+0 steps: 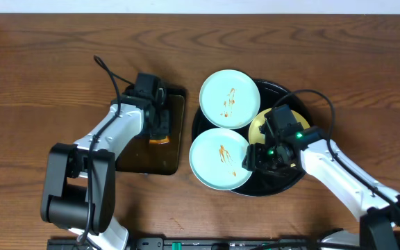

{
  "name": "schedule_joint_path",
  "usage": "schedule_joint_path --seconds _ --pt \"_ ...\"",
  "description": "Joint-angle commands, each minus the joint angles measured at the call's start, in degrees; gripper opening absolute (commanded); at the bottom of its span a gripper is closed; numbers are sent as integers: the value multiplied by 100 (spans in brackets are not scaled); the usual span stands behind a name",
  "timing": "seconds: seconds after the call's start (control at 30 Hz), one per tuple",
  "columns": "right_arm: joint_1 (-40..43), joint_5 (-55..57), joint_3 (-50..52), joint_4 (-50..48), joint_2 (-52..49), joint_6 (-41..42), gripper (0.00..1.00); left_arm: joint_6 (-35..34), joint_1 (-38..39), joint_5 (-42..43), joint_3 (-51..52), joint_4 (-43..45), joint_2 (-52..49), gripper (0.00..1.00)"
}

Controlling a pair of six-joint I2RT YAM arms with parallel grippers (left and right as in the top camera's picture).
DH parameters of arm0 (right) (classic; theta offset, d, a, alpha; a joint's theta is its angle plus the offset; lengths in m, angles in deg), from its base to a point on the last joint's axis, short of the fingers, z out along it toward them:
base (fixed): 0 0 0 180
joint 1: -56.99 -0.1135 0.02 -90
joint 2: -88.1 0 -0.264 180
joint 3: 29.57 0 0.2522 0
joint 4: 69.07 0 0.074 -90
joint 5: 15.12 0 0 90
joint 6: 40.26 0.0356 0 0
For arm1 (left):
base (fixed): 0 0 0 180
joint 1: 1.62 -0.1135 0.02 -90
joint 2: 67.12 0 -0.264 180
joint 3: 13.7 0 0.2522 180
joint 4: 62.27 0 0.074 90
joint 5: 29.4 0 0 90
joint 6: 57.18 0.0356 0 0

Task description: Clean dirty plates on tray and stack at the side

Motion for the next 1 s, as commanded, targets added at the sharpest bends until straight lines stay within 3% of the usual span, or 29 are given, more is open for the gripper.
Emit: schedule_joint_path --seconds 0.0,0.17,0.43,0.57,0.63,0.77,0.97 --pt "-50 59 37 -46 -125 162 65 22 33 31 -81 26 -70 46" --pt "-50 59 37 -87 -129 162 63 22 33 31 -81 17 -70 35" --pt "-52 59 81 -81 -129 162 59 22 33 31 118 -39 -72 31" --pt "-149 59 164 -151 -129 166 52 22 33 31 151 -44 -70 19" --pt "-205 61 229 -245 -129 232 50 20 33 33 151 -46 -70 8" --pt "-326 61 439 -562 -129 400 46 15 33 33 151 -94 -70 8" --pt "-372 286 625 -890 -129 424 25 -28 31 33 151 -173 63 7"
